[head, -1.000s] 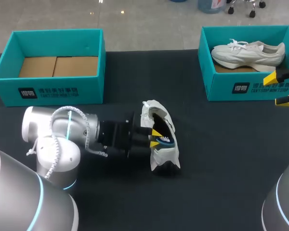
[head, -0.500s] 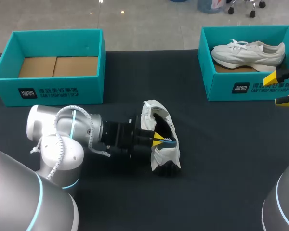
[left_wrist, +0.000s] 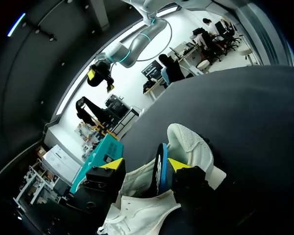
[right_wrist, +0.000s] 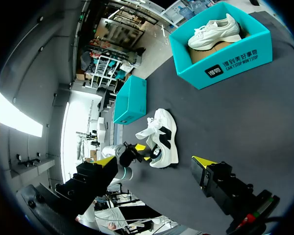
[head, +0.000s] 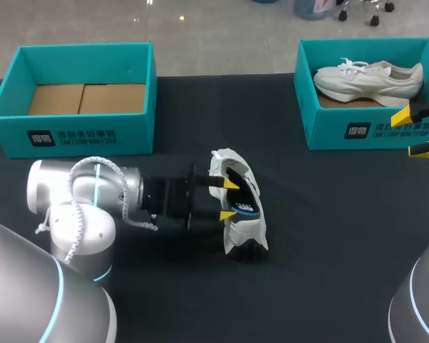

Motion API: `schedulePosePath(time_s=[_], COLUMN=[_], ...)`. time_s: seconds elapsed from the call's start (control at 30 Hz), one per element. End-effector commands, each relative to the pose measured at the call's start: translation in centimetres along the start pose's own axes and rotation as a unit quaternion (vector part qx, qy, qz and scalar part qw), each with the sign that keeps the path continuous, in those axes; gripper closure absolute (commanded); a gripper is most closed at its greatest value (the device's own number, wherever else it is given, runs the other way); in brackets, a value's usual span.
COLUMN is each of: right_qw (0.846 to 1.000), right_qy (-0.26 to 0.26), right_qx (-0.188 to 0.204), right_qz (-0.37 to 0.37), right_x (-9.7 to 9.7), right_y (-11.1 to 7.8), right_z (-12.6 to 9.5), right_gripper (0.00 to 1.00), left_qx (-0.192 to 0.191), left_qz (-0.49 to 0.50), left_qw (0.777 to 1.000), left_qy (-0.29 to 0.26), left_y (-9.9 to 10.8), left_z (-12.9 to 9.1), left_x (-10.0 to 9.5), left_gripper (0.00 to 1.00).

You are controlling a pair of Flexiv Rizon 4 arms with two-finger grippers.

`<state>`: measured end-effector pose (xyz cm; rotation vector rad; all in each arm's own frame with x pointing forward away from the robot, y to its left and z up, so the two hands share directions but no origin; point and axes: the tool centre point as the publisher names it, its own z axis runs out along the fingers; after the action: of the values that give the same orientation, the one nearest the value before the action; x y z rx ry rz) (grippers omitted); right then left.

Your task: Take the shoe out of the shoebox, open the shoe tongue, remove and reinsert the insole, then place the shoe into the shoebox

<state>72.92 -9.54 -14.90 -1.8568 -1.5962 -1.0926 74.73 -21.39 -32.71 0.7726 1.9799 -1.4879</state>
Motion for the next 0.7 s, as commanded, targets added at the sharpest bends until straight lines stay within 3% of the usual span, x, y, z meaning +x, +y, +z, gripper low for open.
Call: schedulePosePath(time_s=[0.03,0.27,0.37,0.4,0.7], right_qw=[1.000,1.000,1.000,1.000,1.000], right_qy=[-0.001,-0.001,-0.001,-0.001,-0.001], right_qx=[0.000,0.000,0.000,0.000,0.000], right_qz=[0.001,0.001,0.001,0.001,0.001], right_x=[0.0,0.0,0.0,0.0,0.0], right_y=[0.0,0.0,0.0,0.0,0.0], right_z=[0.0,0.0,0.0,0.0,0.0], right_gripper=[0.00,0.00,0.00,0.00,0.00], left_qx=[0.001,0.004,0.008,0.011,0.039], left_qz=[0.004,0.014,0.016,0.013,0.026], left_qw=[1.000,1.000,1.000,1.000,0.989], left_qy=[0.000,0.001,0.012,0.020,0.141], left_y=[-0.4,-0.8,-1.0,-1.0,-1.4], left_z=[-0.4,-0.6,-0.6,-0.6,-1.0], left_x=[-0.3,-1.1,-1.6,-1.7,-2.7], left_gripper=[0.53,0.60,0.82,1.00,1.00])
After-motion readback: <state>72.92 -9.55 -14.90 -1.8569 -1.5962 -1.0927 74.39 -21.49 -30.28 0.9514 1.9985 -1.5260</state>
